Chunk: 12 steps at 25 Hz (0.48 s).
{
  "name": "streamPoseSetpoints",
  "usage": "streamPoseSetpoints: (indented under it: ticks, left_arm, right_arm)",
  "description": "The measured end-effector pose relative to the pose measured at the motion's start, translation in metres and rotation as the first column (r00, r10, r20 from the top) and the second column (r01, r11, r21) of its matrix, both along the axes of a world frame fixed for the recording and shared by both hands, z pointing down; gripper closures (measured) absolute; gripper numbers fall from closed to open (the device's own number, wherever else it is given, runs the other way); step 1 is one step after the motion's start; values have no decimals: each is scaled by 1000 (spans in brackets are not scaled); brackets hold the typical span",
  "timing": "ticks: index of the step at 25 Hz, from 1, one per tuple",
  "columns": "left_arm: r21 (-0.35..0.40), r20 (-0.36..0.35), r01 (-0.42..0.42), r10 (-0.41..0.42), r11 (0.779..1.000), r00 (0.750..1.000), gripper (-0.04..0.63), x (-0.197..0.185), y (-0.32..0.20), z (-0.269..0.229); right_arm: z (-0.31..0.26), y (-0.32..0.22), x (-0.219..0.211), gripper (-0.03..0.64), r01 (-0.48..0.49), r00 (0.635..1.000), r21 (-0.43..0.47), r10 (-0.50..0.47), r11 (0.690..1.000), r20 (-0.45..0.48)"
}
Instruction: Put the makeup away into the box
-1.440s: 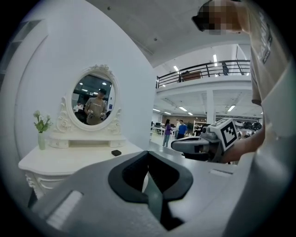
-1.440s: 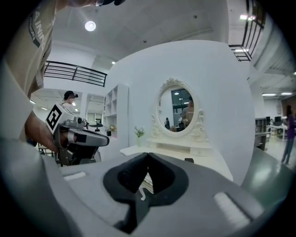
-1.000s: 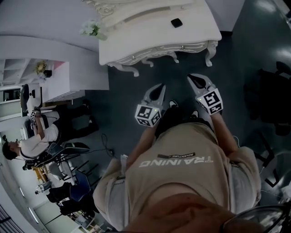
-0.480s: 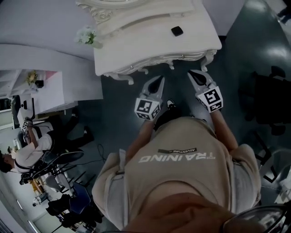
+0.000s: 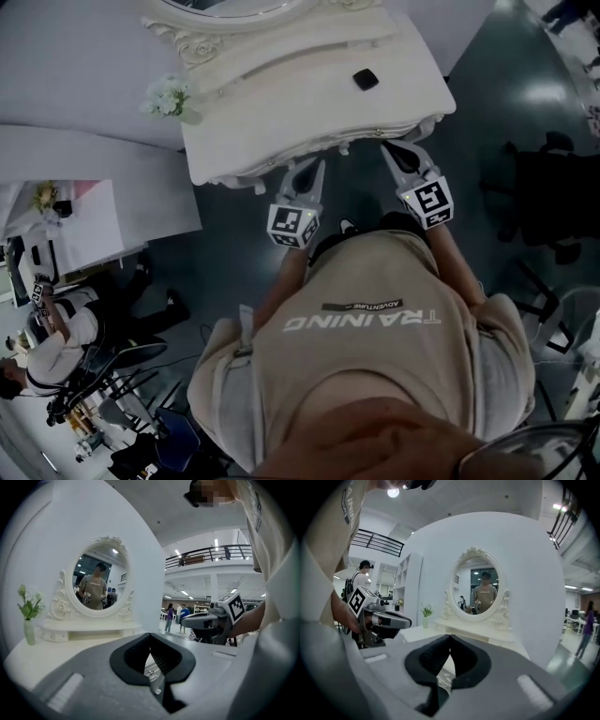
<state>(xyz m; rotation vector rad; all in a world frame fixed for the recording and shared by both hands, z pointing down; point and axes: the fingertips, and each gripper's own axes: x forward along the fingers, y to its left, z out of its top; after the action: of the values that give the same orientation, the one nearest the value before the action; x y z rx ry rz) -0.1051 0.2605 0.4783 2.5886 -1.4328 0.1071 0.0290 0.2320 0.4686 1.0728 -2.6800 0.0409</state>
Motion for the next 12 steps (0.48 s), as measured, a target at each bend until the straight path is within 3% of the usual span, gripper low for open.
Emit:
streamPoseSetpoints:
  ticks: [6,12]
  left_arm:
    - [-45,-25,13,-14,999,1000,588,-12,-33,27]
    - [-69,12,7,-6,998,1000,588,-10,-85,40]
  right_arm:
    - [7,-34,9,614,-30,997,-9,30,1000,-71]
    - [38,-94,9,614,-33,998,-48,30,998,-50]
